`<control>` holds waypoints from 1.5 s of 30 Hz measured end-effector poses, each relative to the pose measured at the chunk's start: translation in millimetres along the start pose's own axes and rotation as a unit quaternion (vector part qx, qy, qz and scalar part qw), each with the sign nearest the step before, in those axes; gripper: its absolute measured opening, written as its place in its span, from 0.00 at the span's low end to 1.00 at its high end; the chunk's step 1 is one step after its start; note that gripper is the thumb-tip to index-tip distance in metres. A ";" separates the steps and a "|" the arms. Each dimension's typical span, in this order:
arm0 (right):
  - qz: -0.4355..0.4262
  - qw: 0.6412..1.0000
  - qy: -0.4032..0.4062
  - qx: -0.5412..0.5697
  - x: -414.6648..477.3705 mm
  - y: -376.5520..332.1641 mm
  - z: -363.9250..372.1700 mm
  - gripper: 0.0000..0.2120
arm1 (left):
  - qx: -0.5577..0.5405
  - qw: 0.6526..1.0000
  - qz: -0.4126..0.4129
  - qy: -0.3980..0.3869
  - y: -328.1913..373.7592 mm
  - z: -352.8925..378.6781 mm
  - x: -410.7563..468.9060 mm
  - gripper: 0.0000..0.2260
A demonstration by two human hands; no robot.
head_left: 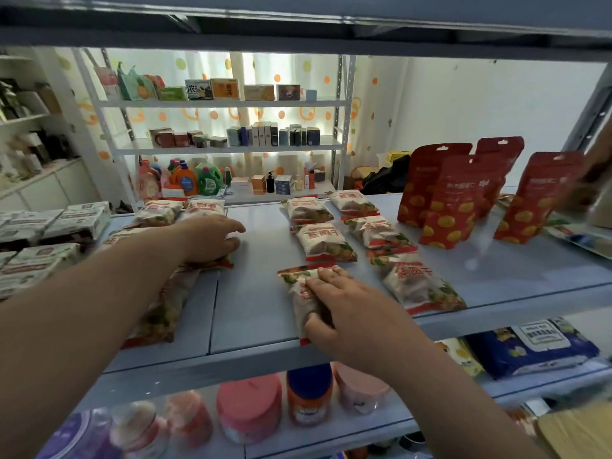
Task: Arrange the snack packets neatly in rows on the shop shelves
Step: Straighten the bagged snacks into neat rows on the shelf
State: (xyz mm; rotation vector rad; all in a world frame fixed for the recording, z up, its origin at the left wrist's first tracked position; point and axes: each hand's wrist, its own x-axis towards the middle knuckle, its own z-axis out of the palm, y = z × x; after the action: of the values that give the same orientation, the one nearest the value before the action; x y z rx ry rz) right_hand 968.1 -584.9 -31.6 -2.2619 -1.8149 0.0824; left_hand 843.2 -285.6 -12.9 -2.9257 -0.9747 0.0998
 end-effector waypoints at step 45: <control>-0.152 0.987 0.019 -0.036 15.7 55.1 -33.5 0.33 | -0.072 0.985 -0.111 0.107 82.9 -17.7 -45.3 0.19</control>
State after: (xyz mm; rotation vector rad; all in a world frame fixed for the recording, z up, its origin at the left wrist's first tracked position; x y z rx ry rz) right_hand 1030.7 -585.8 -9.6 -1.9870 -2.1496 -0.0810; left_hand 857.9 -379.7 0.6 -2.8471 -1.3093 -0.3008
